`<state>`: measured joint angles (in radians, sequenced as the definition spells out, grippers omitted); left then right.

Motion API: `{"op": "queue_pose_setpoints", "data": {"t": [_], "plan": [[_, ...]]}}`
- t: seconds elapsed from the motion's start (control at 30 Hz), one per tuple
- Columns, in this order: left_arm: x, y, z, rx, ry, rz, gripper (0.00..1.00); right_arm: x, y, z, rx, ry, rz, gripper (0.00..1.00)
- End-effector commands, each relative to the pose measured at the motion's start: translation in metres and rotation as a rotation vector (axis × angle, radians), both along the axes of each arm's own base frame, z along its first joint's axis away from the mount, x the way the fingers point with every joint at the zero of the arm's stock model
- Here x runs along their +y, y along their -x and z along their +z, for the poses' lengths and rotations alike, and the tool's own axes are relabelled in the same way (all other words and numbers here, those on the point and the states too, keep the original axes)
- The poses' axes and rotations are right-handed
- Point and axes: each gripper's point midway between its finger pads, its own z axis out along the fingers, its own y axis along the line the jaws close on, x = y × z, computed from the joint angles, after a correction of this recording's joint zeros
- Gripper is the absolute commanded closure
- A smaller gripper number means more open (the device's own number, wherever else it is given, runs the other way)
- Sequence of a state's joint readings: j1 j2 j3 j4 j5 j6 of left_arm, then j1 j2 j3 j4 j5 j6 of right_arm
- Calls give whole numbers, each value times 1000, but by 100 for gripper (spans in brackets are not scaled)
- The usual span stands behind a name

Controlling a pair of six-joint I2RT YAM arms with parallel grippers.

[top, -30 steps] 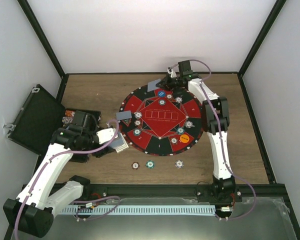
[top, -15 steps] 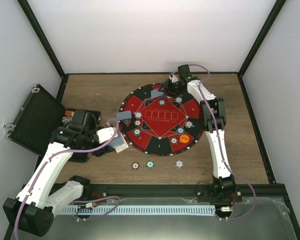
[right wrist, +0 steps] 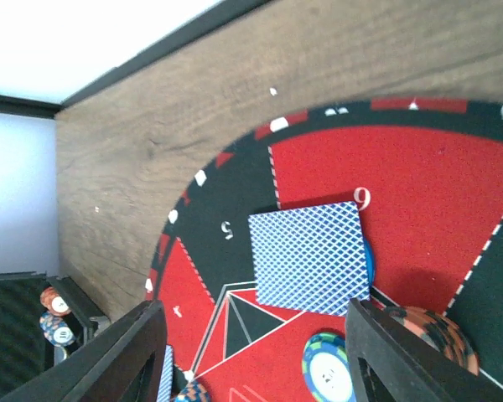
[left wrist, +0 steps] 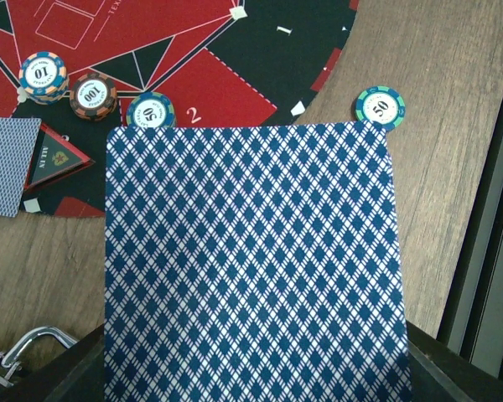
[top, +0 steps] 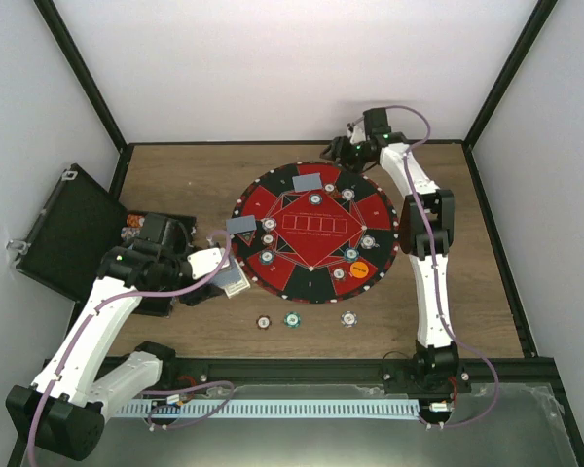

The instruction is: Distribute texas hold em gaming equipment

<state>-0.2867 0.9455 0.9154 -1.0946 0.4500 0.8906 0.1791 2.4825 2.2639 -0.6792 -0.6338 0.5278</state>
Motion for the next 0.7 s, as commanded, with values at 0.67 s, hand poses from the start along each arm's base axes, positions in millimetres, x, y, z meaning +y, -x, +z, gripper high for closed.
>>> {"op": "queue_pose_setpoints", "data": {"t": [0.67], "plan": [[-13,-8,18,-37,84,-15,96,138,322,116,-7,-444,464,14]]}}
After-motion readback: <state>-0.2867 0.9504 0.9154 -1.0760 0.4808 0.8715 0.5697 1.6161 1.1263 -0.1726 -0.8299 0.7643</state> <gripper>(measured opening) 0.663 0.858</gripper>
